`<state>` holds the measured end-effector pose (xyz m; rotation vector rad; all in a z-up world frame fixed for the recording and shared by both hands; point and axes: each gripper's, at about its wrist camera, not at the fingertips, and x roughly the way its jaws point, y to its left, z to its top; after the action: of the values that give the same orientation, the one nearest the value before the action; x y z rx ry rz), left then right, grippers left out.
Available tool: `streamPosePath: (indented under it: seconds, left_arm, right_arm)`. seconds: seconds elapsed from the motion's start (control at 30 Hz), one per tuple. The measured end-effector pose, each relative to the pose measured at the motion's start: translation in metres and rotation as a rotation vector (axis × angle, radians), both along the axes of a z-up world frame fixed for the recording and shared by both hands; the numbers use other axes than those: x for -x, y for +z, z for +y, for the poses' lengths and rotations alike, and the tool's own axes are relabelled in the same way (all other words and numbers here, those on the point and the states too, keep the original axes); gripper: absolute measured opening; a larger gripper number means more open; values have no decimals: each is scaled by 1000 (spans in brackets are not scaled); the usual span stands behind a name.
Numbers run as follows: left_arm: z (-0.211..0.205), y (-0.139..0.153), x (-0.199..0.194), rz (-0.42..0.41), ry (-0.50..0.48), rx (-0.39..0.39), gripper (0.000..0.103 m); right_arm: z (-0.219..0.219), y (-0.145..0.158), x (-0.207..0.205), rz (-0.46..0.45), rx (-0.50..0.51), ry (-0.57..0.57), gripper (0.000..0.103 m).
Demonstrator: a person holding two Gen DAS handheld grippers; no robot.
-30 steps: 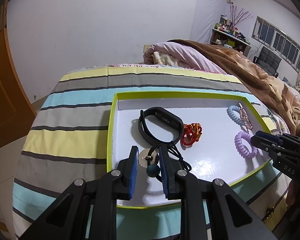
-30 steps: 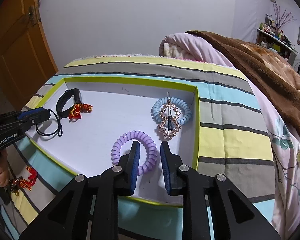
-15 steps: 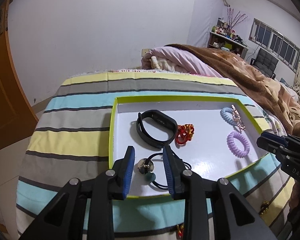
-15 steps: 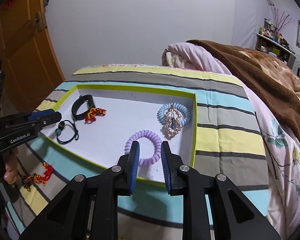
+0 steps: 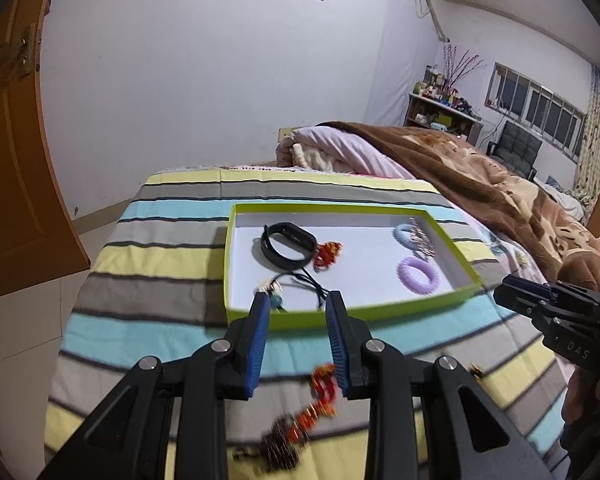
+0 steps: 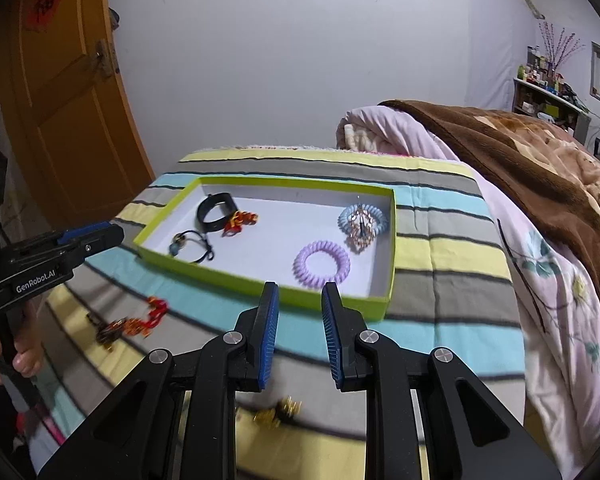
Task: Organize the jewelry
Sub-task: 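Withdraw both open tools from the green box, then grasp the grey coil hair tie with the right tool while the left grasps the dark beaded ornament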
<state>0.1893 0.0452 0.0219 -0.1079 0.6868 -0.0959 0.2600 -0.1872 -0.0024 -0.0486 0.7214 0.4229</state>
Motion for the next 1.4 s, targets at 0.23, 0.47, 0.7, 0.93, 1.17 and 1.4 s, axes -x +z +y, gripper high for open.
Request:
streamPosePath:
  seconds: [0.23,0.47,0.7,0.93,1.17,1.4]
  left_arm:
    - [-9,8,44,-36,-15,-10,30]
    - [-12,11,85,-62,-16,-6,30]
    - [-11,9,113,-63,-20,3,30]
    - [-1,-3,123,-28,11,7,30]
    - [4,-8,119,-14,16,10,30]
    - [7,-17,109,7,22,-5,30]
  right_arm:
    - [-11,2,42,10,-18,-16,23]
    - [-21,6,82,6,-53,-19,23]
    - [-24,2,106,18,-68,-13,23]
    - [-25,-4,115,37,-76,-13,23]
    - [-20,-7,113,44,-76,-6,23]
    - [-15,-15,105,68,-97,5,23]
